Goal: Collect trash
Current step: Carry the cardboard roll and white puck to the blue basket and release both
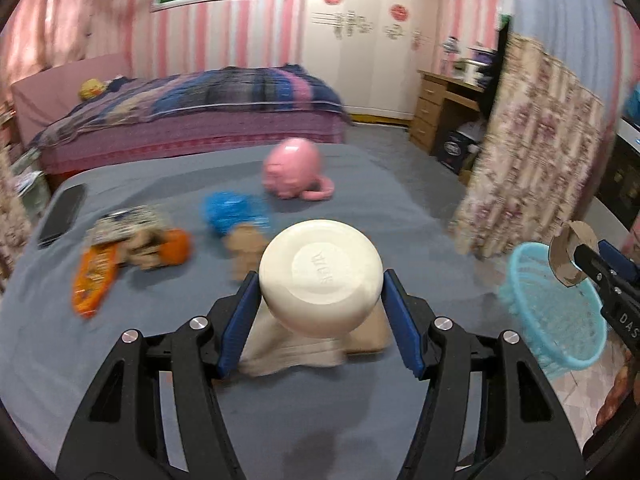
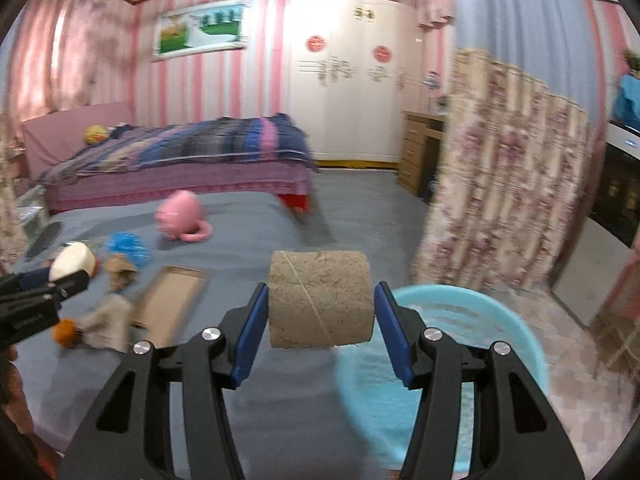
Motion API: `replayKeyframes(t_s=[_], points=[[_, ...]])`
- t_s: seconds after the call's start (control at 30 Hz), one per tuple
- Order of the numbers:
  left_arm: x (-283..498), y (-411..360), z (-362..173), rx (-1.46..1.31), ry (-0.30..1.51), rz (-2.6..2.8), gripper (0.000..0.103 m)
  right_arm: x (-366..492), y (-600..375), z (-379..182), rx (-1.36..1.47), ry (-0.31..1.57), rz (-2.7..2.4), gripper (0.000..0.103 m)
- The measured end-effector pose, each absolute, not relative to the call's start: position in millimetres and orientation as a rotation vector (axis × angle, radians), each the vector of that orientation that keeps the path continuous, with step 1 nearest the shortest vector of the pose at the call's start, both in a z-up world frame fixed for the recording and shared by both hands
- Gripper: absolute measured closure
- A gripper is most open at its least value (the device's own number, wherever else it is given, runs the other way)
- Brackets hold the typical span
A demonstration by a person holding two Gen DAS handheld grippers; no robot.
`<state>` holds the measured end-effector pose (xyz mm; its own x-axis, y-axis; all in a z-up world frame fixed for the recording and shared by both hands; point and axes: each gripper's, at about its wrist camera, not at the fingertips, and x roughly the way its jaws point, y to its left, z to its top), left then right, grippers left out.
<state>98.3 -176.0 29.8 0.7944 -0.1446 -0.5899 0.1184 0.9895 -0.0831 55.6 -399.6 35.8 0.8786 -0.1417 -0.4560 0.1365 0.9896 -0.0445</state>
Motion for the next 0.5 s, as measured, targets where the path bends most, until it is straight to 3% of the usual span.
replayKeyframes(t_s=[0.5], points=[[115, -371, -5, 0.074, 0.665, -0.5, 0.043, 29, -550, 1, 0.068, 0.542, -0.402, 0.05]])
